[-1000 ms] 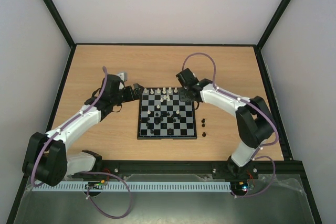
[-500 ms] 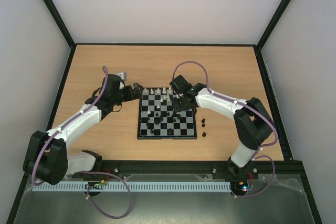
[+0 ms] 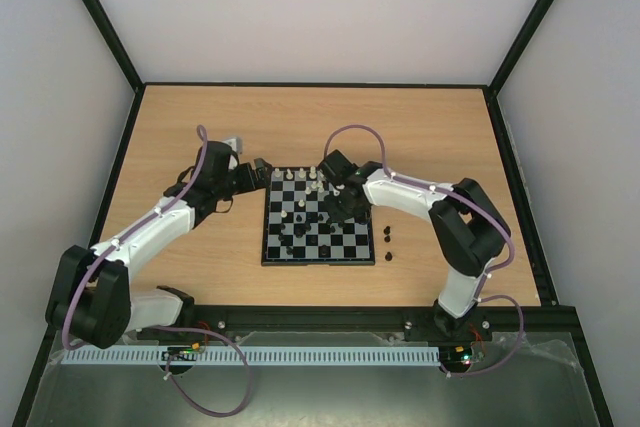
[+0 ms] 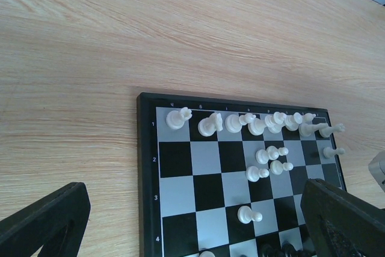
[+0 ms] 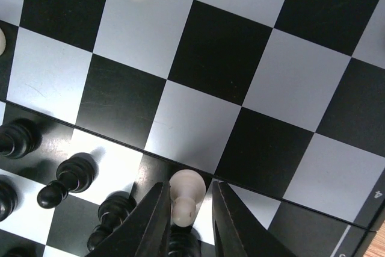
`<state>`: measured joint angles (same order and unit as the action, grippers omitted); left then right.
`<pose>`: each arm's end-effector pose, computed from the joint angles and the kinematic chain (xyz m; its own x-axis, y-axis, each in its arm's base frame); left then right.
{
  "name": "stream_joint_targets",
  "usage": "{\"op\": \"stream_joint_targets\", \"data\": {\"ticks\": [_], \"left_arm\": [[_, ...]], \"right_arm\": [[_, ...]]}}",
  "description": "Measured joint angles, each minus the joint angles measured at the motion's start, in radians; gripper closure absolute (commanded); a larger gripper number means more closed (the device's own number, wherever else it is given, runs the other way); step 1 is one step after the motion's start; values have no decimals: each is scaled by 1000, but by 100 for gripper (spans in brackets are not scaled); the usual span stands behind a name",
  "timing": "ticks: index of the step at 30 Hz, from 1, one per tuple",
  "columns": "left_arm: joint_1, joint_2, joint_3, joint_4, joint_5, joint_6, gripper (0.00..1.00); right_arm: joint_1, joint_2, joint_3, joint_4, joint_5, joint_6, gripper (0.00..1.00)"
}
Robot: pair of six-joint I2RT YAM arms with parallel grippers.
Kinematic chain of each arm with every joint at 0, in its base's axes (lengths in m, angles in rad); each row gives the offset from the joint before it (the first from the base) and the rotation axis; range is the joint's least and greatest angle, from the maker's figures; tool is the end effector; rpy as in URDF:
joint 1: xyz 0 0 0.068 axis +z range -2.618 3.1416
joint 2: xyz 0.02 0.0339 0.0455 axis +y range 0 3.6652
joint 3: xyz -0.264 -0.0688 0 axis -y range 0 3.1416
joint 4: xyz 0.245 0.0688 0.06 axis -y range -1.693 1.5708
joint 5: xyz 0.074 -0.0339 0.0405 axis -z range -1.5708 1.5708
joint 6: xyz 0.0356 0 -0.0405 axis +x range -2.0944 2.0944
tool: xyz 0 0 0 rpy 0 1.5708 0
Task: Set up the chess pieces on the board
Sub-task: Pick up the chess piece from the chessboard, then place the chess piece on the chessboard.
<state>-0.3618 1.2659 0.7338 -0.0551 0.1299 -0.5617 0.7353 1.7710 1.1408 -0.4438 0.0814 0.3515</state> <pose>0.2540 -0.1011 0.2322 -0.6792 -0.3076 -0.6664 0.1064 0.8570 -0.5041 0.2674 0.2380 0.1801 -0.8324 -0.2902 -0.4721 -0.3762 0.9214 0.0970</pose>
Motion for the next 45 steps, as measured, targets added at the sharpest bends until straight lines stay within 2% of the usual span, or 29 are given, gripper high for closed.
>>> {"op": "stream_joint_targets", "data": {"ticks": [4, 7, 14, 25, 32, 41, 45], "left_arm": [[0, 0, 0, 0, 0, 0, 1], [0, 0, 0, 1, 0, 0, 0], [0, 3, 0, 1, 0, 0, 1], [0, 6, 0, 1, 1, 0, 0], [0, 6, 0, 2, 2, 0, 0], [0, 6, 0, 12, 2, 0, 0], [0, 7, 0, 12, 2, 0, 0]], "right_arm": [[0, 10, 6, -1, 2, 0, 85], [0, 18, 19, -1, 5, -2, 94], [0, 22, 54, -7, 39, -1, 96], [-79, 71, 198, 3, 120, 18, 95], [-90, 165, 209, 3, 153, 23, 94], [-103, 175, 209, 11, 182, 23, 92], [-108, 179, 209, 21, 186, 24, 82]]}}
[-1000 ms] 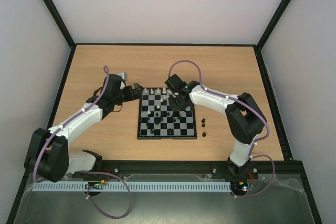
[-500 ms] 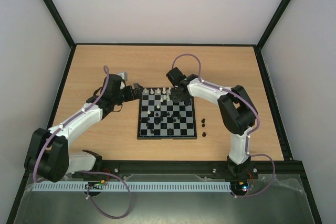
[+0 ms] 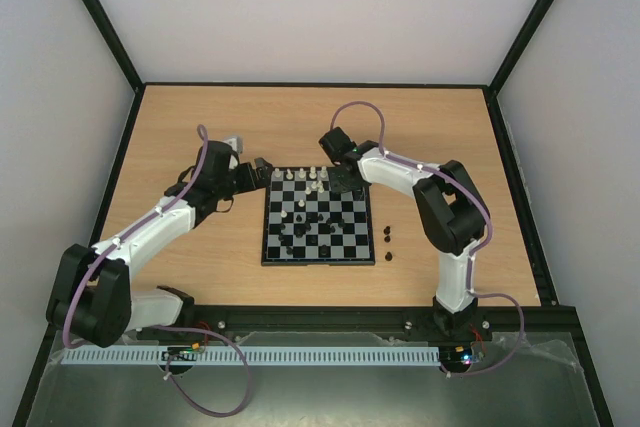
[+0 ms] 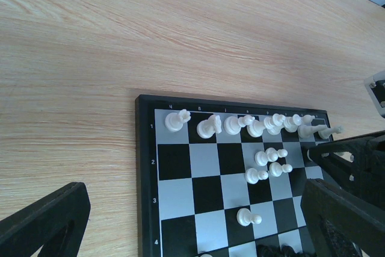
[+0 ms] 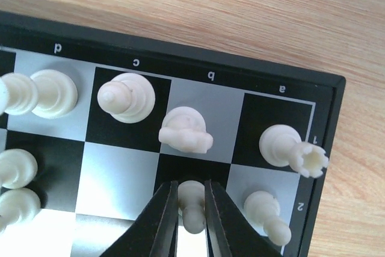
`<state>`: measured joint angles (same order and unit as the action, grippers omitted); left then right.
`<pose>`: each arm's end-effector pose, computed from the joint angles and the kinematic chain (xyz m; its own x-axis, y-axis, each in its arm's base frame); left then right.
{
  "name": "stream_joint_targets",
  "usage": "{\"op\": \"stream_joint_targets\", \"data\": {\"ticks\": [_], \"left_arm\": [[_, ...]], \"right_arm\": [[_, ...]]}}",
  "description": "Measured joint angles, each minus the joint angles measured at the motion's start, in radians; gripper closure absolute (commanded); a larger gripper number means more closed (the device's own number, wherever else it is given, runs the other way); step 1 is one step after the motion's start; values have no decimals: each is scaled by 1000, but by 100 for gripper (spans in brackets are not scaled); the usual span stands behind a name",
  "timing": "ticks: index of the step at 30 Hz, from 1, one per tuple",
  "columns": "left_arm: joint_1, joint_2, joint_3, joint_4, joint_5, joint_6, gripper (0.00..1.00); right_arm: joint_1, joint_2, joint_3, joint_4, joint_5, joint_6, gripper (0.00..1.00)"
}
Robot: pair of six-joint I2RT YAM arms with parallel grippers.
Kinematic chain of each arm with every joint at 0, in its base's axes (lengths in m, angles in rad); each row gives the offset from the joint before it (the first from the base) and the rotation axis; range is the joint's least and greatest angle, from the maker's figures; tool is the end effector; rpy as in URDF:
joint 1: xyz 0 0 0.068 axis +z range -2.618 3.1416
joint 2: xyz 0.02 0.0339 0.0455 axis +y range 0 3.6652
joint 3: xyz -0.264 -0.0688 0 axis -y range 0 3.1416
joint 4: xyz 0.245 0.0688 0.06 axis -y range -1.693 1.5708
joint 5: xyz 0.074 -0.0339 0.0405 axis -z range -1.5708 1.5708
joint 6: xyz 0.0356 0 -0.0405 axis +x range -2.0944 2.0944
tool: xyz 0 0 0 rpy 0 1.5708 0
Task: Set up the chess pieces on the board
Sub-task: Place the chess piece on the chessboard, then pick up the chess piece from the chessboard.
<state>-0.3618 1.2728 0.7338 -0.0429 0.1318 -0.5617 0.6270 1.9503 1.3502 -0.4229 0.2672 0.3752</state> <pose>0.2554 -0.1017 0.2315 -0.6766 -0.3085 -0.6686 0.1101 0.8554 -0.5061 0.3378 0.2331 0.1774 -0.8098 -0.1502 -0.5672 -0.1696 0.9853 -0.0189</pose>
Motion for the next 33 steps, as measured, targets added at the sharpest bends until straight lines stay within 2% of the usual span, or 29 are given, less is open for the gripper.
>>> {"op": "stream_joint_targets", "data": {"ticks": [4, 11, 19, 33], "left_arm": [[0, 2, 0, 0, 0, 0, 1], [0, 20, 0, 6, 0, 0, 1], [0, 33, 0, 8, 1, 0, 1], [0, 35, 0, 8, 2, 0, 1]], "right_arm": [[-2, 7, 0, 2, -3, 2, 71], [-2, -10, -4, 0, -19, -2, 67], [33, -102, 3, 0, -60, -11, 68], [95, -29, 60, -3, -150, -36, 68]]}}
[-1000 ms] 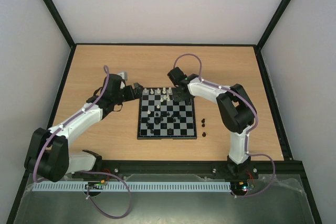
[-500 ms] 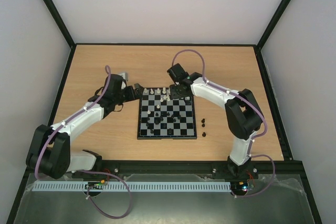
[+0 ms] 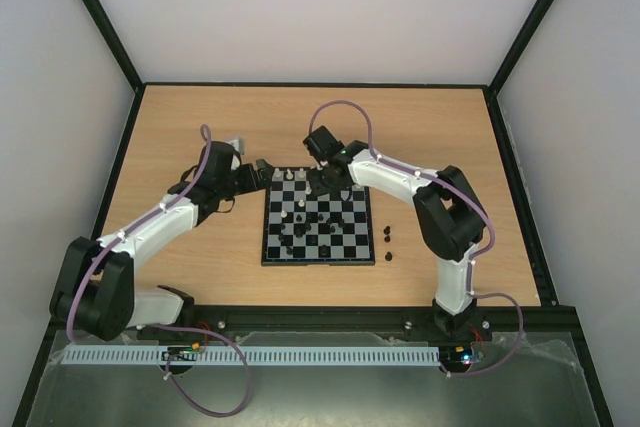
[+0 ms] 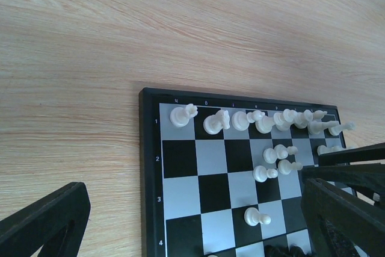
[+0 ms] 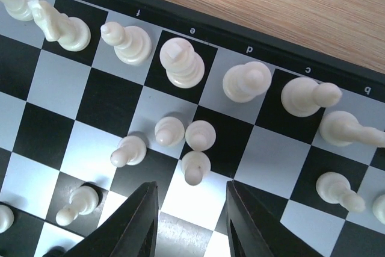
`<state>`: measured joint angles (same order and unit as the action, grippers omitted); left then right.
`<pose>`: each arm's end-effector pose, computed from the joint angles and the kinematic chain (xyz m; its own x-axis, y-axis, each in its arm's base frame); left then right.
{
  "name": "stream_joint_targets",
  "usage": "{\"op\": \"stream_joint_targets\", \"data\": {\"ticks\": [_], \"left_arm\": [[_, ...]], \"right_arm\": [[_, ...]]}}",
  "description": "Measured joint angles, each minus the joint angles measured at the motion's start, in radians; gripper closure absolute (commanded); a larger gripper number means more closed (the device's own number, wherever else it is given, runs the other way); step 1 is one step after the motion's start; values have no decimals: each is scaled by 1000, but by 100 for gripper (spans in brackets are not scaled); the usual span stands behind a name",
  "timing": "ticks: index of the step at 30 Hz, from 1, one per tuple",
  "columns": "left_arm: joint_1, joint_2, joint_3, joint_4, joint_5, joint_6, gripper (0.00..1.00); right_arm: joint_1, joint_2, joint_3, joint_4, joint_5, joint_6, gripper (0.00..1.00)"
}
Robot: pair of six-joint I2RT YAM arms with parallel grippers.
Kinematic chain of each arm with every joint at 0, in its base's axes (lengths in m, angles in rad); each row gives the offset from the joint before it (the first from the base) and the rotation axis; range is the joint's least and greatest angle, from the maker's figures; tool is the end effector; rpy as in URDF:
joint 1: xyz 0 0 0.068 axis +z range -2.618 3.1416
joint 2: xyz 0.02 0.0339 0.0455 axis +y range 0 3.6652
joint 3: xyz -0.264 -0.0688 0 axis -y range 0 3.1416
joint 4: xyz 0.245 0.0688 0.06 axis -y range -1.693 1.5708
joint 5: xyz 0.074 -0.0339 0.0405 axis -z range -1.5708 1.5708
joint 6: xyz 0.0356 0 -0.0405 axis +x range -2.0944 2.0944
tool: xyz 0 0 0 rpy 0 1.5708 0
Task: Set up the chess pieces on the board
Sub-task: Pick up the chess piece from the chessboard.
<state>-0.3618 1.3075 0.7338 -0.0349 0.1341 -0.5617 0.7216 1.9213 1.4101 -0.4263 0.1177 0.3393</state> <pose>0.2595 -0.1033 0.2233 -0.6940 -0.3017 -0.6537 0.0989 0.8594 -0.5017 0.3169 0.2732 0.2058 -0.7716 -0.2387 -0.5896 -0.3680 0.9236 0.1077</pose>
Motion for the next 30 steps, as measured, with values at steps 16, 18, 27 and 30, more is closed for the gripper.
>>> {"op": "stream_joint_targets", "data": {"ticks": [16, 18, 27, 30], "left_arm": [[0, 11, 0, 6, 0, 0, 0], [0, 15, 0, 7, 0, 0, 1], [0, 15, 0, 9, 0, 0, 1], [0, 16, 0, 13, 0, 0, 1]], "right_arm": [[1, 78, 36, -1, 1, -9, 82], [1, 79, 36, 0, 5, -11, 83], [1, 91, 40, 0, 27, -15, 93], [1, 91, 40, 0, 41, -15, 93]]}}
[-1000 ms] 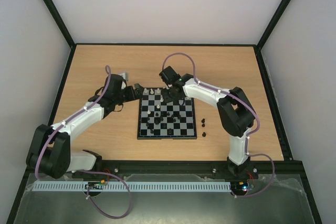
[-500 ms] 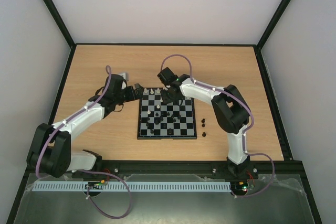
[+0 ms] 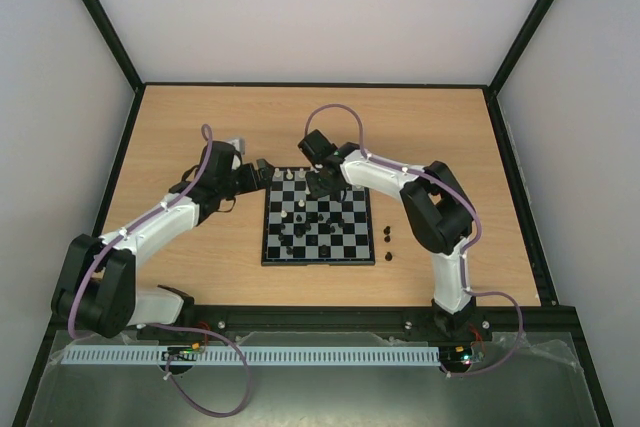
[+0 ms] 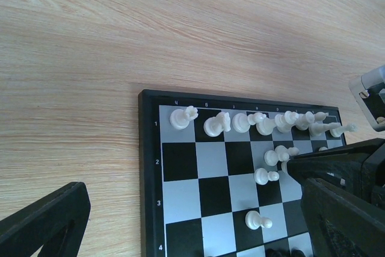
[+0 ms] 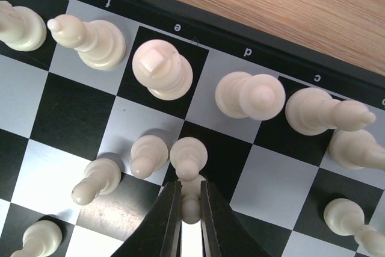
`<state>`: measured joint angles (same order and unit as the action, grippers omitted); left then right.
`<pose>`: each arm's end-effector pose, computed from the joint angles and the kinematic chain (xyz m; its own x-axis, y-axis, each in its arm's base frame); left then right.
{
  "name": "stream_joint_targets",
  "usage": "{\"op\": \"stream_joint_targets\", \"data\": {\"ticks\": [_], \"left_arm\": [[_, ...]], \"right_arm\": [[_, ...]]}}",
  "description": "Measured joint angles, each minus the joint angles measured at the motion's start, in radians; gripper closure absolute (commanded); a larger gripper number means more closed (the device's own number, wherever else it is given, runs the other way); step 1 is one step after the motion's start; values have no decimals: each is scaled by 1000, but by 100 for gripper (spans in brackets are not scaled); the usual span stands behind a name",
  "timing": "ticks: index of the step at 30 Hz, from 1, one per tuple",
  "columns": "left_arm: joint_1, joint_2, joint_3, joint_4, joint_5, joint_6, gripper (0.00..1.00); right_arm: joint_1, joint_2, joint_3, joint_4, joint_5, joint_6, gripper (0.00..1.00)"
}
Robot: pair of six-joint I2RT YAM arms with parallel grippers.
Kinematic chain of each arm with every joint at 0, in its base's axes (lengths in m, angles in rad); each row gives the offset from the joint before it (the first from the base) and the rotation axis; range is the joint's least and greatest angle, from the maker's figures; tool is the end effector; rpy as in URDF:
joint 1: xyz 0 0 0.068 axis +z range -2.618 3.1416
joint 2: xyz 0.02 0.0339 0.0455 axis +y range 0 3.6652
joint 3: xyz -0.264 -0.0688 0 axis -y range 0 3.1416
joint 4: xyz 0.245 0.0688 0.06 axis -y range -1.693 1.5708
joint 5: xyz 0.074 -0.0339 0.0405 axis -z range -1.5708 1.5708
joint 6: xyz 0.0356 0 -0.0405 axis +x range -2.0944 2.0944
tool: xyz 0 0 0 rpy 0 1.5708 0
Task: Set up the chess pieces on the board
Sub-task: Place the chess piece on the chessboard.
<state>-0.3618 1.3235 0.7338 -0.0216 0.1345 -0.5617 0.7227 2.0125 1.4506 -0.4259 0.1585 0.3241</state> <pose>0.2619 -0.1042 0.2204 -0.6958 -0.3010 -0.6521 0.0979 0.8597 -0.5013 0.3279 0.2817 0.1813 -0.7808 -0.2693 -0.5638 -0.3579 0.9324 0.0504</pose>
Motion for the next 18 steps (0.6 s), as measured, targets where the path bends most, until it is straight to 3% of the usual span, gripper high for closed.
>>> {"op": "stream_joint_targets", "data": {"ticks": [18], "left_arm": [[0, 0, 0, 9, 1, 0, 0]], "right_arm": [[-40, -16, -27, -4, 77, 18, 91]]}}
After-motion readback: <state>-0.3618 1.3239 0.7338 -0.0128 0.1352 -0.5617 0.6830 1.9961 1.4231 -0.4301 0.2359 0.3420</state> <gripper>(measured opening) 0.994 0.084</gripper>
